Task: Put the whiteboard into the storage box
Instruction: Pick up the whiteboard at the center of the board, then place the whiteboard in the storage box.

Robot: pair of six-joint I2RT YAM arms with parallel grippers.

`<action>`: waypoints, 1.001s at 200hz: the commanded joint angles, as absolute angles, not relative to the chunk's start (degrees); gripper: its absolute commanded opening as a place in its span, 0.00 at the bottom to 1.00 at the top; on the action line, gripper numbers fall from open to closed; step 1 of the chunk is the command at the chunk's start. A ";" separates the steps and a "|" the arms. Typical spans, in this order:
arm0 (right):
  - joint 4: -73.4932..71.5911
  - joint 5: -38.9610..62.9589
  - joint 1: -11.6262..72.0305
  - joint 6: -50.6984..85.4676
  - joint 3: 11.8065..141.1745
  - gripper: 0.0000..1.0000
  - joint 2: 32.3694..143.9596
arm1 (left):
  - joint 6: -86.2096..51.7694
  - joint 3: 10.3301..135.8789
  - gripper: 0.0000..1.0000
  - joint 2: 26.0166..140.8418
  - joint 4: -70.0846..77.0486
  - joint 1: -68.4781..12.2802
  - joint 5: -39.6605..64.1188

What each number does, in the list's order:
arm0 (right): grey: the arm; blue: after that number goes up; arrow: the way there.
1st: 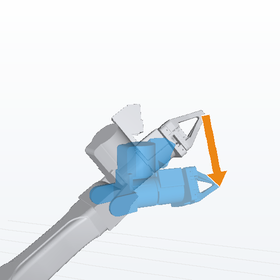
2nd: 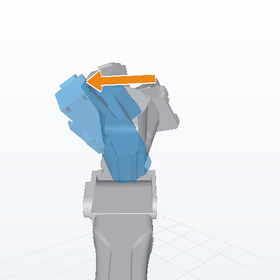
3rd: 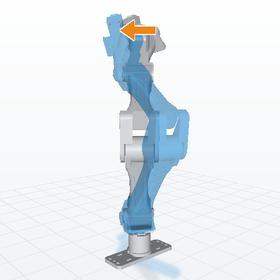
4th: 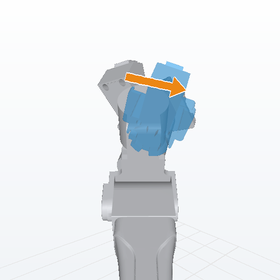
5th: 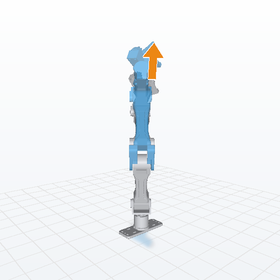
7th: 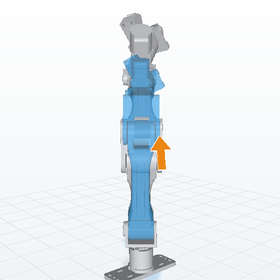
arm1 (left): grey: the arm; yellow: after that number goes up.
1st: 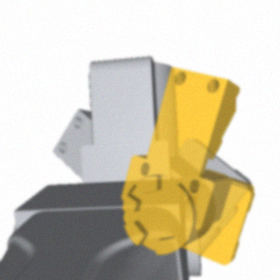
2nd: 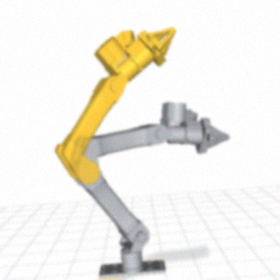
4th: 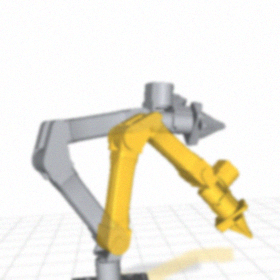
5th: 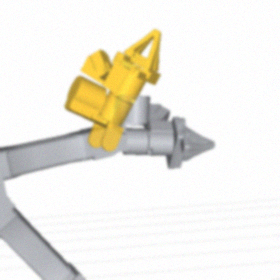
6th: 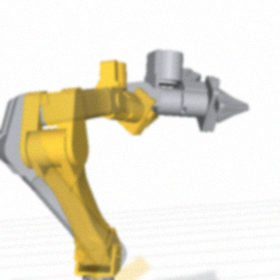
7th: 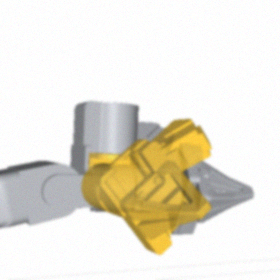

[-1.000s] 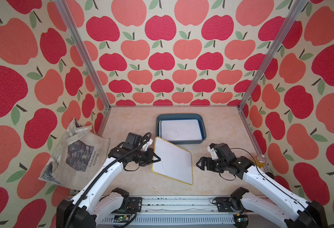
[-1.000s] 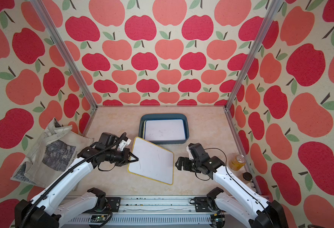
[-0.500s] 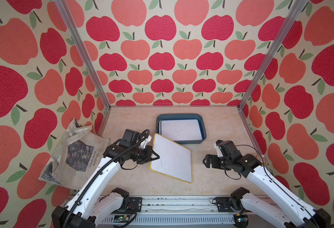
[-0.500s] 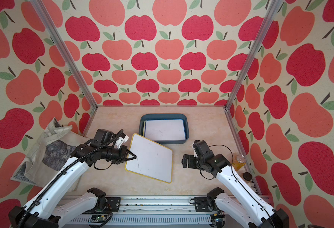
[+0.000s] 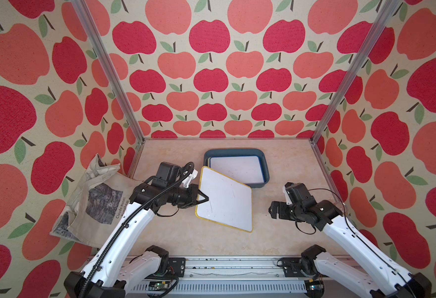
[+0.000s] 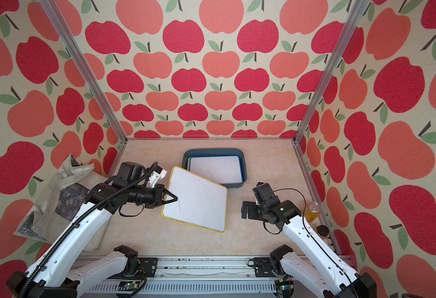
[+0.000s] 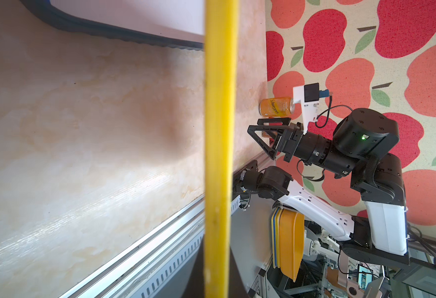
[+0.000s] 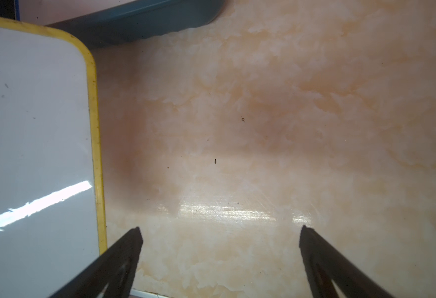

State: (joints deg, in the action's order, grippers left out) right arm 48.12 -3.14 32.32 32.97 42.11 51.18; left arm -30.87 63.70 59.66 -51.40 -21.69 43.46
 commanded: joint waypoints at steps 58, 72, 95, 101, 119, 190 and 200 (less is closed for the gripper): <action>49.39 -3.69 31.37 33.02 42.25 0.99 53.56 | -27.37 75.48 0.00 67.91 -46.67 -20.07 46.67; 49.55 -3.78 31.33 33.37 42.49 0.99 53.81 | -26.41 77.40 0.00 69.52 -47.27 -19.54 46.71; 49.40 -3.80 31.31 34.34 42.30 0.99 54.33 | -26.10 79.23 0.00 71.74 -46.67 -18.13 46.84; 49.27 -3.74 31.31 34.66 42.11 0.99 54.40 | -26.26 79.53 0.00 72.20 -46.17 -17.73 47.08; 48.86 -3.28 31.33 35.43 41.64 0.99 54.69 | -26.25 81.07 0.00 73.86 -44.72 -17.01 47.53; 49.96 -4.02 31.34 37.96 39.66 0.99 52.16 | -27.91 90.57 0.00 84.25 -41.12 -15.10 48.55; 50.04 -4.00 31.30 38.23 39.23 0.99 51.60 | -28.30 91.74 0.00 85.60 -40.79 -14.95 48.60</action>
State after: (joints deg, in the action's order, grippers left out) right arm 48.16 -3.16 31.70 36.29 40.58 53.49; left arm -27.42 87.50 83.50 -46.46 -15.94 44.64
